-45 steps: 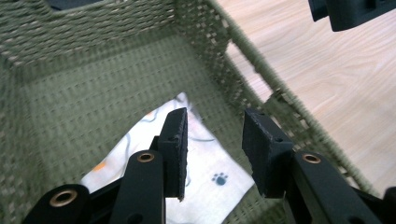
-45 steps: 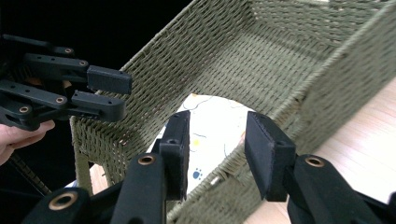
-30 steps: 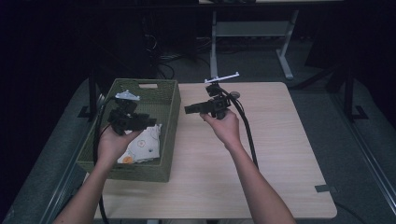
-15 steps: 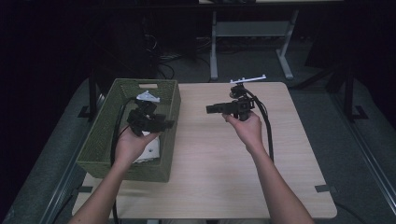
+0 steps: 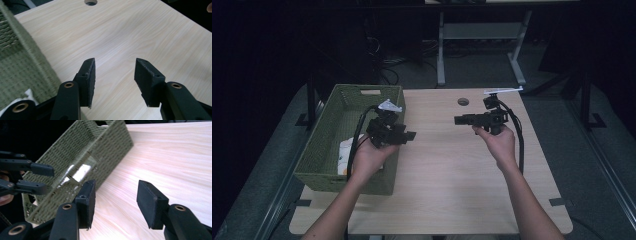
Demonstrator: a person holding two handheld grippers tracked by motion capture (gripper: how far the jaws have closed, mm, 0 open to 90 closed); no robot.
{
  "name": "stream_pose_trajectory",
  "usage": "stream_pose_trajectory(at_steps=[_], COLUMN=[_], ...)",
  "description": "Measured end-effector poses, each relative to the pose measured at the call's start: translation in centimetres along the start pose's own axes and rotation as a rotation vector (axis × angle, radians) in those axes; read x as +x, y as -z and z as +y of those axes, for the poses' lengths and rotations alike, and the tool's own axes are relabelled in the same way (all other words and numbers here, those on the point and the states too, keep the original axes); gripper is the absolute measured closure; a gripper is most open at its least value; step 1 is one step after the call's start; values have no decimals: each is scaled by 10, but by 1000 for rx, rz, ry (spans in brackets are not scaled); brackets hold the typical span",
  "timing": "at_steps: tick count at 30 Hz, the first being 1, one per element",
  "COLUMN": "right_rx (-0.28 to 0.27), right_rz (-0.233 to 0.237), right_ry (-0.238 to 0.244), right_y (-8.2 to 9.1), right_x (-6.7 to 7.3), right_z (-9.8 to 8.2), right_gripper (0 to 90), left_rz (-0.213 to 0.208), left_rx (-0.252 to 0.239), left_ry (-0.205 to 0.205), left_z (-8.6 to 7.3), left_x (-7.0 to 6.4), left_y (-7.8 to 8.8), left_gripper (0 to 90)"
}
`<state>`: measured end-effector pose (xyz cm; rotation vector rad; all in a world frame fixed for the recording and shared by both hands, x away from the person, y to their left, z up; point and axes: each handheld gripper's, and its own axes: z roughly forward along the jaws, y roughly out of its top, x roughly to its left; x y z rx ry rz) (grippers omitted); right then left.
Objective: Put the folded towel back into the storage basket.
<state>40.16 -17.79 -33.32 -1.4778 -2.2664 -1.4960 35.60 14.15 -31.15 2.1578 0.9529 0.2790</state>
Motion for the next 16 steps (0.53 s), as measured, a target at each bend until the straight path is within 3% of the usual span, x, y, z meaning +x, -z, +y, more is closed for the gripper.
stream_pose_trajectory(at_steps=[9,16], right_rx=[-13,-32], right_rz=[-38,-65], right_ry=[-37,-64], right_y=[28,52], right_x=[-22,-39], right_z=[-21,-43], right_gripper=[467,431], left_rz=[-33,-67], left_rx=[-4,10], left_ry=[-1,-29], left_z=[3,3], left_x=[-25,-48], left_y=[-22,-41], left_gripper=[451,416])
